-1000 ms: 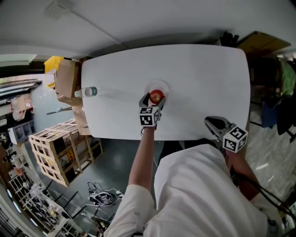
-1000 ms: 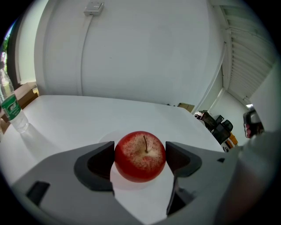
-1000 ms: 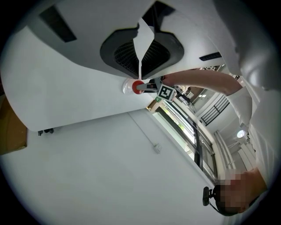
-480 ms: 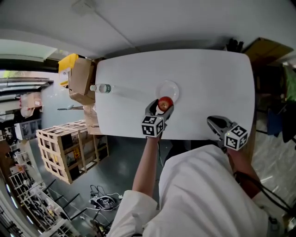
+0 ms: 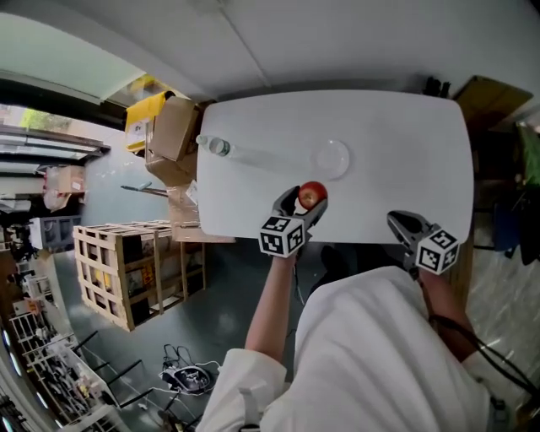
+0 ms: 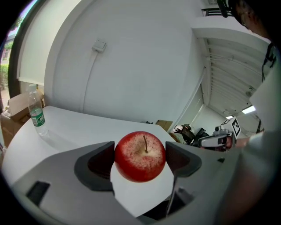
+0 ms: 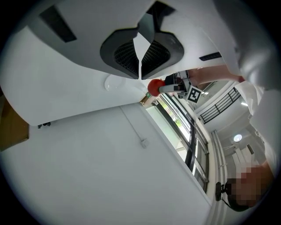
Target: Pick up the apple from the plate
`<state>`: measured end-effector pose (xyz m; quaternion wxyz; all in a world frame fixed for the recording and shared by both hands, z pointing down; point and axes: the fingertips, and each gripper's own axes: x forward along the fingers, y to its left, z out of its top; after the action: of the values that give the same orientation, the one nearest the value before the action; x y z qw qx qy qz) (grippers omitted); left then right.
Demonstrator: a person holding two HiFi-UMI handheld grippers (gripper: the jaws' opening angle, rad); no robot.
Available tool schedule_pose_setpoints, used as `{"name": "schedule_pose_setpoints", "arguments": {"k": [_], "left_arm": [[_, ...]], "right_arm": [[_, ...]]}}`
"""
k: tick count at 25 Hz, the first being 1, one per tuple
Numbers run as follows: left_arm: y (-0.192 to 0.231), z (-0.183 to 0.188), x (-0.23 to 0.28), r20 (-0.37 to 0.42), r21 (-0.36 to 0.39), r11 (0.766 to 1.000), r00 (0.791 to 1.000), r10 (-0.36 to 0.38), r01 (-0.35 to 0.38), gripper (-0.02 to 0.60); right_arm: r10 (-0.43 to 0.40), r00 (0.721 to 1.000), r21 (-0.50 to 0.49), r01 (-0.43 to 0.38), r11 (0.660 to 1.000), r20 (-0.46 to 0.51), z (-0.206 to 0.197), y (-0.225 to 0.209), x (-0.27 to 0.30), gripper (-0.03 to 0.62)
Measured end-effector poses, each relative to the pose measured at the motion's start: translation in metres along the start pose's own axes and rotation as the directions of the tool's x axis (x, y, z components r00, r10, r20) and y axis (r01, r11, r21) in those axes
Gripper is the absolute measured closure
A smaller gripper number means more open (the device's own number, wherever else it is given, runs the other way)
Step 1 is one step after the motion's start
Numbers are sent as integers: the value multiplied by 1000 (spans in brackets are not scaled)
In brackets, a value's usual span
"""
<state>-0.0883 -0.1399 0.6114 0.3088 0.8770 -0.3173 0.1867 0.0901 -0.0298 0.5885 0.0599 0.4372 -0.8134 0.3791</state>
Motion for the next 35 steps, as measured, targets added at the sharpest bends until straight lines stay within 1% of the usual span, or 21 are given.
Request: {"name": "schedule_pose_setpoints", "arguments": {"k": [4,9,14,21,25,28,35], "left_arm": [[-1,-5,-32,16,1,1000,1000,-7,7,219],[-2,-11,-64,33,20,1000,999,-21,21,219],[-3,-22,-91,33,30,999,998,-45,44,219],[-18,-19,-115,42,36,995,995,-94,92,219],[-26,-19,-125,55,34,993,992,-111,110,219],[-31,-19,-130,63,32,993,991,-116,114,219],[-47,-18,-134,94,-3,993,989,-115,116,219]], "right_arm": [[-14,999,8,14,1000,33,-11,24,-2,552],[-23,998,-6,23,1000,63,-22,51,-4,551],[-48,995,-15,50,999,88,-34,73,-8,552],[-118,988,9,118,993,102,-49,80,-26,553],[-140,985,20,138,990,99,-56,80,-33,551],[-138,984,11,137,990,110,-53,81,-37,552],[-102,988,-34,107,994,117,-44,80,-47,553]]}}
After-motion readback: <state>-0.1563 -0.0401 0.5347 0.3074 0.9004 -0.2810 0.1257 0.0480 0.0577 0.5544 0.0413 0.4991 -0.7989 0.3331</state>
